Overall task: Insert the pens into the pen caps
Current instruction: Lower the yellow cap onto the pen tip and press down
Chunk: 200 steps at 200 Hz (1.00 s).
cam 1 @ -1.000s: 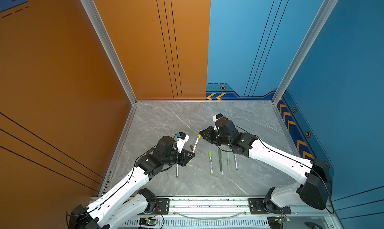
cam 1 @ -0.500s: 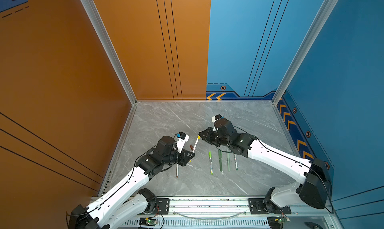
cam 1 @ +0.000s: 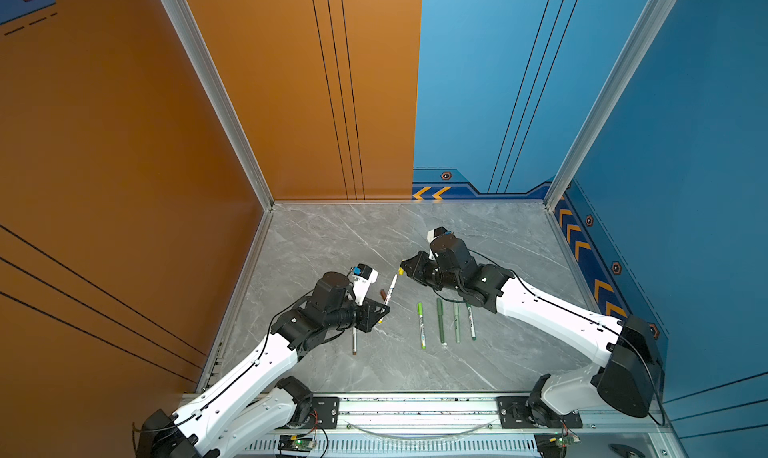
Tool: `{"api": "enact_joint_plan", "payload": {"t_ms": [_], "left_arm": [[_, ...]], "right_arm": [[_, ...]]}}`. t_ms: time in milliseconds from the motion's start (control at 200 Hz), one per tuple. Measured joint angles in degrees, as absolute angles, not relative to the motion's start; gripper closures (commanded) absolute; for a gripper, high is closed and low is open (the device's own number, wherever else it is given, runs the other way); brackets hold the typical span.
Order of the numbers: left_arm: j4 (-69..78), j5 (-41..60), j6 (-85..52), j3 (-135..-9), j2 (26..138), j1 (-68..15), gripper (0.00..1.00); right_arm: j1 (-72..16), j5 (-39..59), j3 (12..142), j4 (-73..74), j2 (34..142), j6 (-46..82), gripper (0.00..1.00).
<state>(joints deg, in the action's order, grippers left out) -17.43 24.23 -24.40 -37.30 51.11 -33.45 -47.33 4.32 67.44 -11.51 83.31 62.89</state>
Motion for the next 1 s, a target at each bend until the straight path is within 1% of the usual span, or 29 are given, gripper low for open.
{"api": "enact_joint_plan", "payload": {"t_ms": [400,1001], "left_arm": [[-17.4,24.2,-24.4,-37.3,51.5,-33.5,1.0],[-17.4,24.2,-24.4,-37.3,52.3,-33.5,1.0]], "right_arm": [[-47.3,4.6,69.0,-11.5,86.3,62.8,1.0],[-47.3,4.5,70.2,-11.6,86.3,61.5,1.0]]}}
